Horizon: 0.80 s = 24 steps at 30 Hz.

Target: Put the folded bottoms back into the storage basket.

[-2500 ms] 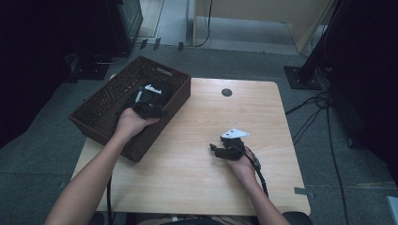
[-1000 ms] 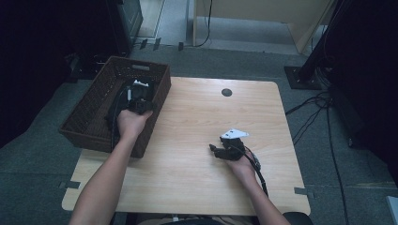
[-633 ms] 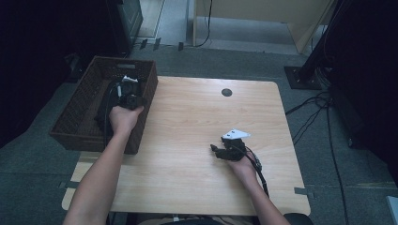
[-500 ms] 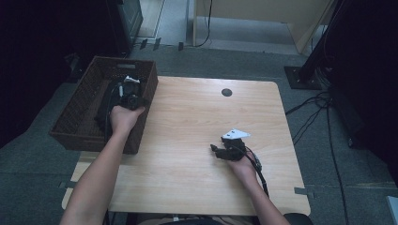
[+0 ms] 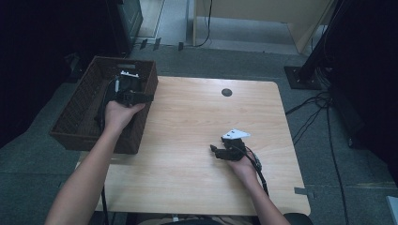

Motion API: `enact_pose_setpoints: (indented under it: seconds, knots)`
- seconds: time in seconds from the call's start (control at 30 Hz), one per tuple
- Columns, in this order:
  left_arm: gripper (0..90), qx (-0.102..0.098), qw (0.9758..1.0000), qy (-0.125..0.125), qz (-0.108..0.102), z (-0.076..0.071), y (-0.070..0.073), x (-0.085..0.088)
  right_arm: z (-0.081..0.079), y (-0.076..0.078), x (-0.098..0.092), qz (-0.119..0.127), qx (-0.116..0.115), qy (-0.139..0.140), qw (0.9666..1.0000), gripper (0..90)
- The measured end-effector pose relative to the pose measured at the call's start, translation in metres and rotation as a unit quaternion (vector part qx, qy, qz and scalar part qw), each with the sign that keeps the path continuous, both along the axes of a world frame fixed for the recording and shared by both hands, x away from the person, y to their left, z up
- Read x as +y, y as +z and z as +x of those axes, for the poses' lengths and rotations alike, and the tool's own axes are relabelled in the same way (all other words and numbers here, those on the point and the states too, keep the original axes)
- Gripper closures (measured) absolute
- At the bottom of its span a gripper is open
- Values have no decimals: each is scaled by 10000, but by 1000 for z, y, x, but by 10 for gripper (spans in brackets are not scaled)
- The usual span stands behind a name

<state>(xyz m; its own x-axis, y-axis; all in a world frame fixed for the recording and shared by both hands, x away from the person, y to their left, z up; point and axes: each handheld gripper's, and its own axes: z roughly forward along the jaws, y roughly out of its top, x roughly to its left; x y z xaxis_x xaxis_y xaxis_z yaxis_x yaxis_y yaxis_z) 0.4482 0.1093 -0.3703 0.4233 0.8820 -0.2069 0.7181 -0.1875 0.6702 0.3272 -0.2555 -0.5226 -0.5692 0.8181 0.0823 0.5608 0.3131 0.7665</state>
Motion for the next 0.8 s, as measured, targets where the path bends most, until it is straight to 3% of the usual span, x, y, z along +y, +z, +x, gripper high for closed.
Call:
enact_pose_setpoints:
  seconds: [0.13,0.17,0.33,0.5,0.63,0.8]
  knots:
    - [460,-44,9998,-206,-9,-7,4,-10,0,0,0,-11,-5,12,10000,359]
    - [458,-47,9993,-358,-17,-12,4,-18,0,0,0,-14,-3,24,10000,357]
    - [448,-17,9982,-598,-68,-22,-2,-32,-1,0,1,-71,3,46,10000,347]
    - [441,4,9966,-806,-154,-33,-16,-42,-1,0,2,-137,-45,77,9999,339]
    - [438,-29,9949,-1007,-13,-41,-24,-51,-1,0,4,-167,-45,79,9998,334]
    - [434,-28,9927,-1205,-65,-52,-37,-62,-2,0,5,-259,-87,96,9996,322]
